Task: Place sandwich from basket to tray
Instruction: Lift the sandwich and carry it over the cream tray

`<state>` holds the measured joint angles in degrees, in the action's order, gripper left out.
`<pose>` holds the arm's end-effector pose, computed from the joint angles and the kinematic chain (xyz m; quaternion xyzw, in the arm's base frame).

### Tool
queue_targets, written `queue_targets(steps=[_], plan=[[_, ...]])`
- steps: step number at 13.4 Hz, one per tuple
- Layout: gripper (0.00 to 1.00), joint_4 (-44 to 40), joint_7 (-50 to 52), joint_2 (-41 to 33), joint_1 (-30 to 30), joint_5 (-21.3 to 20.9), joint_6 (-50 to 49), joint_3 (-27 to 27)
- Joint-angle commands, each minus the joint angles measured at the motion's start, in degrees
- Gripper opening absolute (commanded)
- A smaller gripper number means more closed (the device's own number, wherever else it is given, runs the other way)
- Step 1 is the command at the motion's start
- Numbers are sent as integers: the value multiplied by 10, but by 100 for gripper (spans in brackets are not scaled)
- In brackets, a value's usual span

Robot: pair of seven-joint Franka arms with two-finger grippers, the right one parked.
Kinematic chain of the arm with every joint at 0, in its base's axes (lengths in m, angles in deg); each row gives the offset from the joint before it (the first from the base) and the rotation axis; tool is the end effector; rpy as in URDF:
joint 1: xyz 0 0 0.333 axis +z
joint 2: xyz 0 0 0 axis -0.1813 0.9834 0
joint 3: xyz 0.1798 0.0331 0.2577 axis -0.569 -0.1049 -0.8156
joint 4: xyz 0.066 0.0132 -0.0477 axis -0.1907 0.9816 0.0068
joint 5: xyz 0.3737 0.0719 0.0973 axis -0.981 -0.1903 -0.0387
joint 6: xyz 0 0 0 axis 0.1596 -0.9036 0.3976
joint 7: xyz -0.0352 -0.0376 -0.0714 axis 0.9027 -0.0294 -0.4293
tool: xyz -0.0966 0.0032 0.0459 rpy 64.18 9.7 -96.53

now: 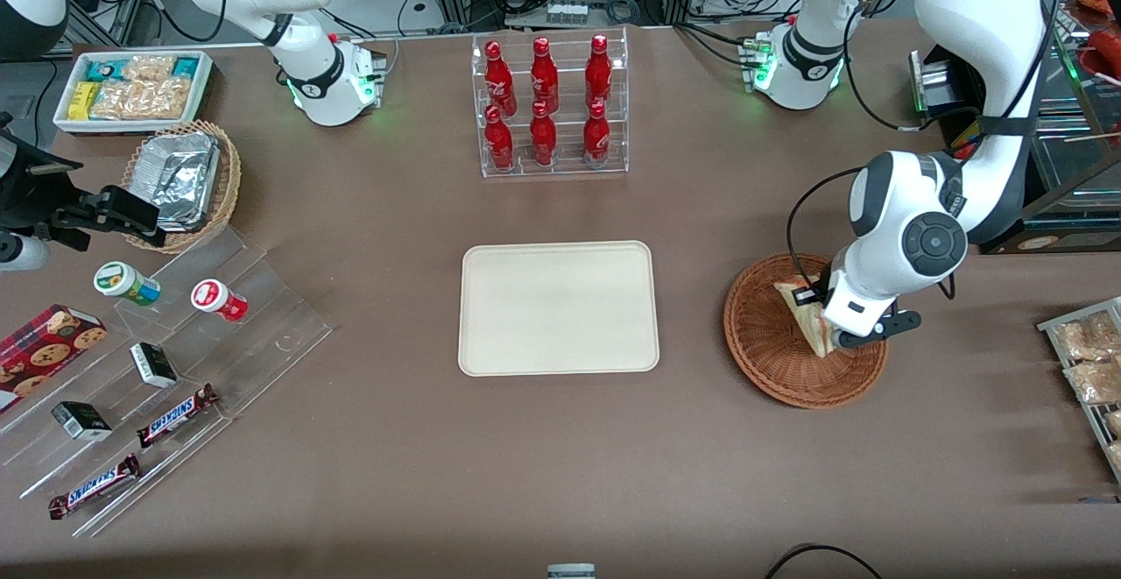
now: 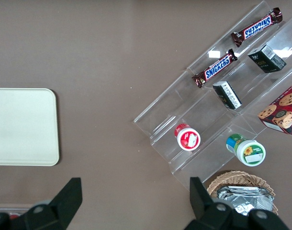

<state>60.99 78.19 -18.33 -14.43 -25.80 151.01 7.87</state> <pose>0.5755 -0.1099 0.3056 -0.9902 -0.1117 0.0809 0.0216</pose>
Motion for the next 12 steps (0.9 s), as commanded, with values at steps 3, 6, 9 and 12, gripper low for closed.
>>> queue_targets(steps=[3, 6, 9, 12], plan=[[0, -38, -126, -9, -53, -25, -52, -3], [0, -64, -141, -1, -119, -24, -55, -3], [0, -91, -143, 22, -159, -16, -88, 8], [0, -143, -100, 83, -199, 6, -85, 26]])
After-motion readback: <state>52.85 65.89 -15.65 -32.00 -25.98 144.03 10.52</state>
